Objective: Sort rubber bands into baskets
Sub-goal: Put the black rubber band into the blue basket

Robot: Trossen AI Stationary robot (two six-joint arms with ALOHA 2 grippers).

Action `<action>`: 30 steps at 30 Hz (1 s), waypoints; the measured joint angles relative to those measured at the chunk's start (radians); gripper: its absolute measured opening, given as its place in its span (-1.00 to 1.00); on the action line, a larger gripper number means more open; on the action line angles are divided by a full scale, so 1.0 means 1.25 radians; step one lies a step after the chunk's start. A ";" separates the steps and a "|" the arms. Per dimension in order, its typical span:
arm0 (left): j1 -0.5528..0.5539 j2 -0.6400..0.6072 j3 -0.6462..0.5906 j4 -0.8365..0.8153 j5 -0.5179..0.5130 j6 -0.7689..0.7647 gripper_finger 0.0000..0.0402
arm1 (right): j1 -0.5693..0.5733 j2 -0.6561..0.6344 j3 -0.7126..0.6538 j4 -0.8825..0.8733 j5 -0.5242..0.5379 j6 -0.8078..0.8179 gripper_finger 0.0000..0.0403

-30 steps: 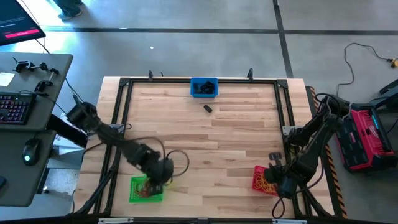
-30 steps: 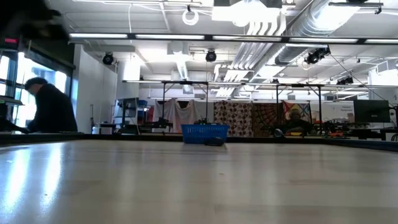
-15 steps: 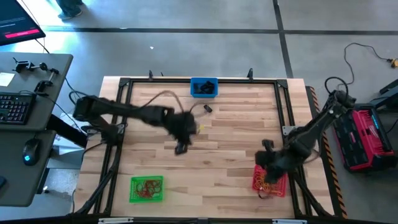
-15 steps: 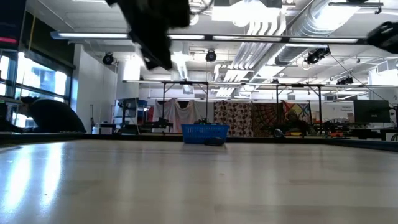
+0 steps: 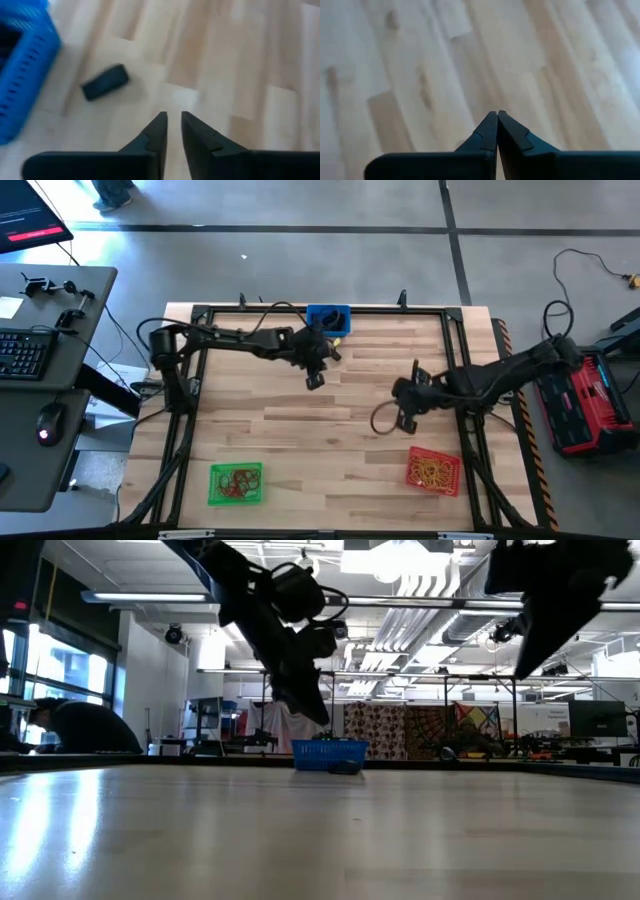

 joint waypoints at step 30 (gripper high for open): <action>0.037 0.199 0.073 0.222 -0.182 -0.001 -0.08 | -0.142 0.000 0.000 0.095 0.143 0.150 -1.00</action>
